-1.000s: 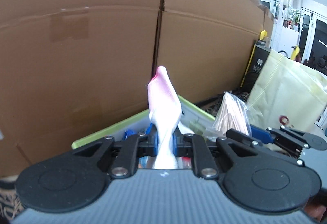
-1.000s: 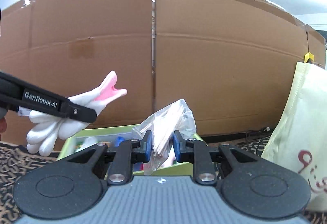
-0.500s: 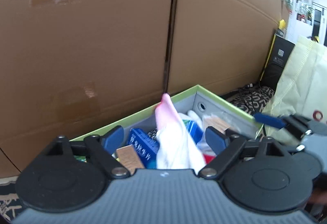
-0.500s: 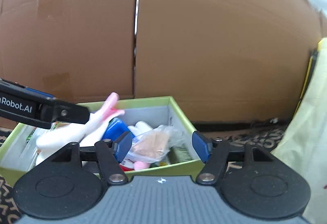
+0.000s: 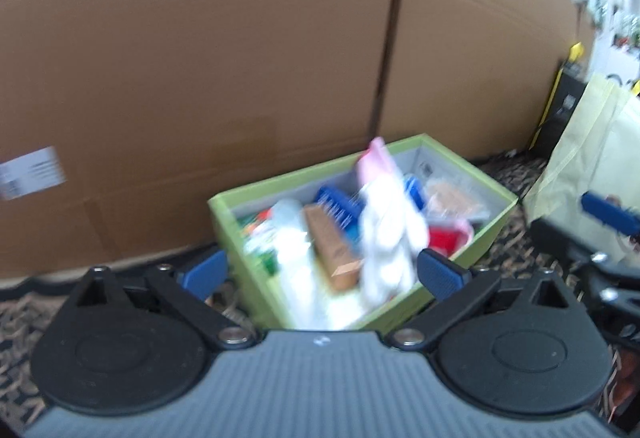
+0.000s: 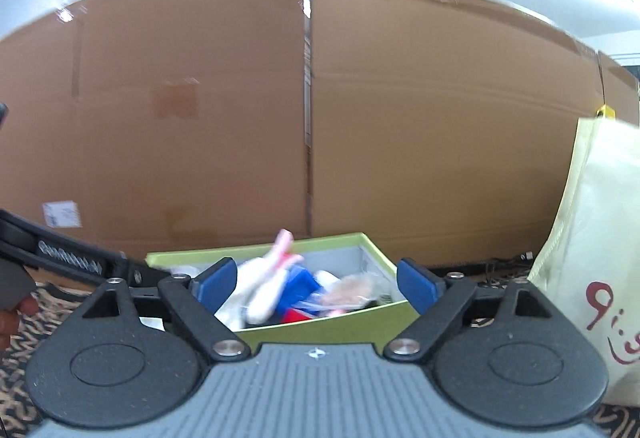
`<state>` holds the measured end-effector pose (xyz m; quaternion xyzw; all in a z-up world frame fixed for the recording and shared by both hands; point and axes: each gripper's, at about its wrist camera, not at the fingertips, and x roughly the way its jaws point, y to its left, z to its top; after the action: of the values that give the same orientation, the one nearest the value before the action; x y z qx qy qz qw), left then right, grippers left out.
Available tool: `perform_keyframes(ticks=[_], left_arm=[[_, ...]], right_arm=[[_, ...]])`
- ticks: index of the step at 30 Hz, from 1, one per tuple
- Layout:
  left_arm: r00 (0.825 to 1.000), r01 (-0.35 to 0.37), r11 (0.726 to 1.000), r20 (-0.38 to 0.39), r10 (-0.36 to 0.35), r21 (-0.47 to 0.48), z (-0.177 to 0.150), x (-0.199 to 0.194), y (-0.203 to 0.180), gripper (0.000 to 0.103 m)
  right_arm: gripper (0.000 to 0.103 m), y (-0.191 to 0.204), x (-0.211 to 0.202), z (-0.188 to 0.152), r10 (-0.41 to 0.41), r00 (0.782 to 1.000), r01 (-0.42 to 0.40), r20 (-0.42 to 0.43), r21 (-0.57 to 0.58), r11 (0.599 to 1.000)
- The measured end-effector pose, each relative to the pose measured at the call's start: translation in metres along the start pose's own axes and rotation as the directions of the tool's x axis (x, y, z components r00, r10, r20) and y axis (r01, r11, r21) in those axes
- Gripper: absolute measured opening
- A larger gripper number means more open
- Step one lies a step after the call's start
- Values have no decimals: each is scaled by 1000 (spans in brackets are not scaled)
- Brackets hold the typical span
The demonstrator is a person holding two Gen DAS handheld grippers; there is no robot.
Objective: Organize objects
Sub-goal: 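Withdraw both grippers back toward the copper box and black tape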
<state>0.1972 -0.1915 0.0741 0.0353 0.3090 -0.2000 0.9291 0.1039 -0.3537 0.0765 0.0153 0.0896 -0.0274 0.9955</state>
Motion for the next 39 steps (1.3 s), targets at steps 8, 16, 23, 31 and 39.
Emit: perform_keyframes(ticks=[8, 16, 23, 31, 39], left_arm=[[993, -100, 995, 56, 101, -24, -42, -70, 37, 103], [988, -155, 982, 11, 157, -107, -78, -89, 81, 103], [979, -204, 962, -34, 201, -179, -99, -85, 126, 103], [971, -237, 929, -45, 234, -283, -117, -82, 184, 103], [972, -236, 927, -62, 228, -293, -120, -72, 209, 103]], right_arm=[[91, 40, -41, -20, 112, 994, -112, 3, 22, 993], [92, 88, -38, -51, 221, 971, -215, -91, 72, 974], [92, 139, -17, -66, 272, 948, -271, -162, 30, 962], [77, 189, 28, -77, 244, 933, -248, -263, 18, 969], [72, 219, 79, -80, 92, 947, -99, -309, -9, 995]])
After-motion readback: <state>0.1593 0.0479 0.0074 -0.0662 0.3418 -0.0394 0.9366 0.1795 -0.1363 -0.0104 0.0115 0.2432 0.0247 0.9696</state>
